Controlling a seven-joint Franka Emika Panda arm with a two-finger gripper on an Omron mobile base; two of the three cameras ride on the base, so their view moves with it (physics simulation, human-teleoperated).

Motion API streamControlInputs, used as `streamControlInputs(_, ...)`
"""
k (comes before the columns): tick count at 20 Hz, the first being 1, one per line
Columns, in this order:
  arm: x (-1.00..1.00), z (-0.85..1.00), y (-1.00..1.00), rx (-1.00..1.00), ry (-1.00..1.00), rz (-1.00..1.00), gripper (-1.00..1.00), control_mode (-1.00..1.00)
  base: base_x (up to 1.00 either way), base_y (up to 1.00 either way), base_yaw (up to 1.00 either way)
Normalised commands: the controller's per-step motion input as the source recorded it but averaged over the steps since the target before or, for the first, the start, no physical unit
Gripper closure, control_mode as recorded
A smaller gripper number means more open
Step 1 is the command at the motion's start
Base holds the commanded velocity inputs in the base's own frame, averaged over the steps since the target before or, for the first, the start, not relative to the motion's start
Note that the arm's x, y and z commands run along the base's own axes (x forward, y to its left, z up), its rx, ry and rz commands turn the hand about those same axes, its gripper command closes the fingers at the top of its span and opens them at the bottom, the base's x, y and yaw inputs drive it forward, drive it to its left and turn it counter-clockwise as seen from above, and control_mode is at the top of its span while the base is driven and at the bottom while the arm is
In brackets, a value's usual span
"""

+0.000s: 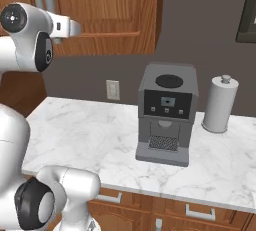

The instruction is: Open the cabinet. Pick the spray and place it next to the sink. Then close the cabinet.

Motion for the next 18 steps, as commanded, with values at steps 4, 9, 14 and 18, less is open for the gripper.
streamControlInputs(4,-0.73,0.08,-0.29,0.0,0.0,0.02,1.0,-1.0,0.0,0.0,0.0)
streamControlInputs(9,-0.76,0.08,-0.38,0.0,0.0,0.03,1.0,-1.0,0.0,0.0,0.0)
streamControlInputs(14,-0.76,0.08,-0.47,0.0,0.0,0.0,1.0,-1.0,0.0,0.0,0.0)
streamControlInputs(18,-0.75,0.08,-0.54,0.01,0.0,0.0,1.0,-1.0,0.0,0.0,0.0)
